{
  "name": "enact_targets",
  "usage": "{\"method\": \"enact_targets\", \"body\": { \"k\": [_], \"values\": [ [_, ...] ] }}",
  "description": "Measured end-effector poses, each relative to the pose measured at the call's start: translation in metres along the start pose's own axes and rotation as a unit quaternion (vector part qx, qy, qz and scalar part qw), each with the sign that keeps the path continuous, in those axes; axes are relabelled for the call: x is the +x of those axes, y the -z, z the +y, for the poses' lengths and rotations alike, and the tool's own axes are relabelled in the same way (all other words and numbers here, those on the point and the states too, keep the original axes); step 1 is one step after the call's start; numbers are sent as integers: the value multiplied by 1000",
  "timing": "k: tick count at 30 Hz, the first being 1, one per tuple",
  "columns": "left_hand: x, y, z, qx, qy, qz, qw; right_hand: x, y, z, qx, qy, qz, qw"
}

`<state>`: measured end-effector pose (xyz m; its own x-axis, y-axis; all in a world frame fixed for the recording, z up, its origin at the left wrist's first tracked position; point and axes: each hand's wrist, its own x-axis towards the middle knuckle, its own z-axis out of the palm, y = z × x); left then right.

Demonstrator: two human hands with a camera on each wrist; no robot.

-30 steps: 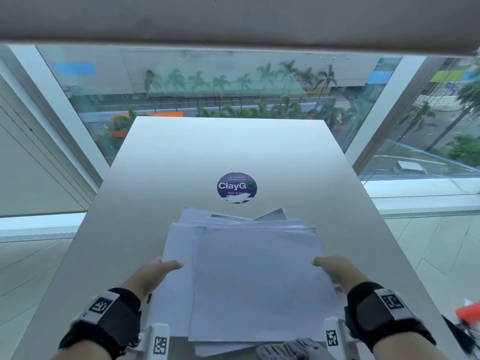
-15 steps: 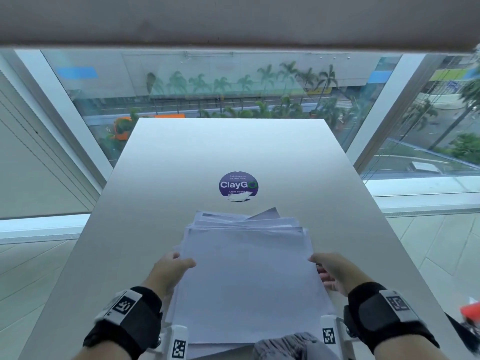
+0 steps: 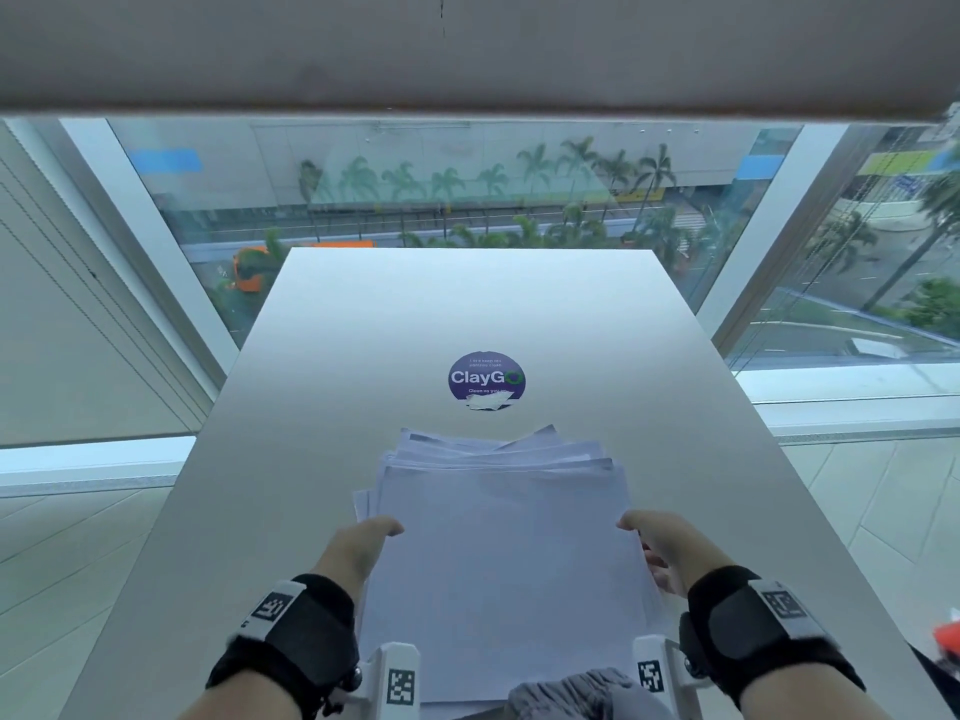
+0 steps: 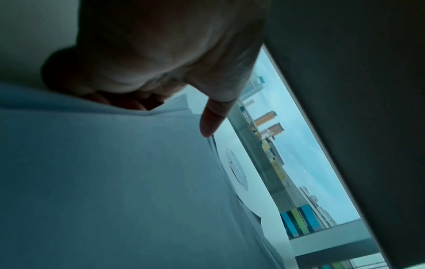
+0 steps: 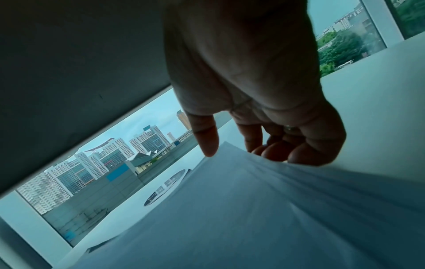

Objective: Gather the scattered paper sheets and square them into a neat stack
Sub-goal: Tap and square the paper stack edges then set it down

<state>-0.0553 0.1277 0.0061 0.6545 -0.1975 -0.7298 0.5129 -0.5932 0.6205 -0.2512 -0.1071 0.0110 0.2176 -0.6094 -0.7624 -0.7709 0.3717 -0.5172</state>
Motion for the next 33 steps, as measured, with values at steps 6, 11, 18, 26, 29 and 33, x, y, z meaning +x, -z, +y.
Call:
{"method": "enact_targets", "body": {
  "k": [6,11,18,26,29,33],
  "values": [
    [4,2,-10,27,-45,-8,999,-5,-7,-13,-60,24,29,998],
    [9,9,-16,0,-33,-84,996,-10,-15,-16,-109,24,21,994],
    [18,15,-24,-48,-33,-72,996,0,-22,-19,-65,18,42,997],
    [11,20,-20,-148,-115,-103,977,12,-22,-11,19,13,-1,1000],
    [8,24,-16,-183,-151,-113,965,20,-19,-6,80,16,-25,996],
    [0,32,-4,-234,-207,-156,937,5,-10,-12,145,70,-79,984]
  ]
}}
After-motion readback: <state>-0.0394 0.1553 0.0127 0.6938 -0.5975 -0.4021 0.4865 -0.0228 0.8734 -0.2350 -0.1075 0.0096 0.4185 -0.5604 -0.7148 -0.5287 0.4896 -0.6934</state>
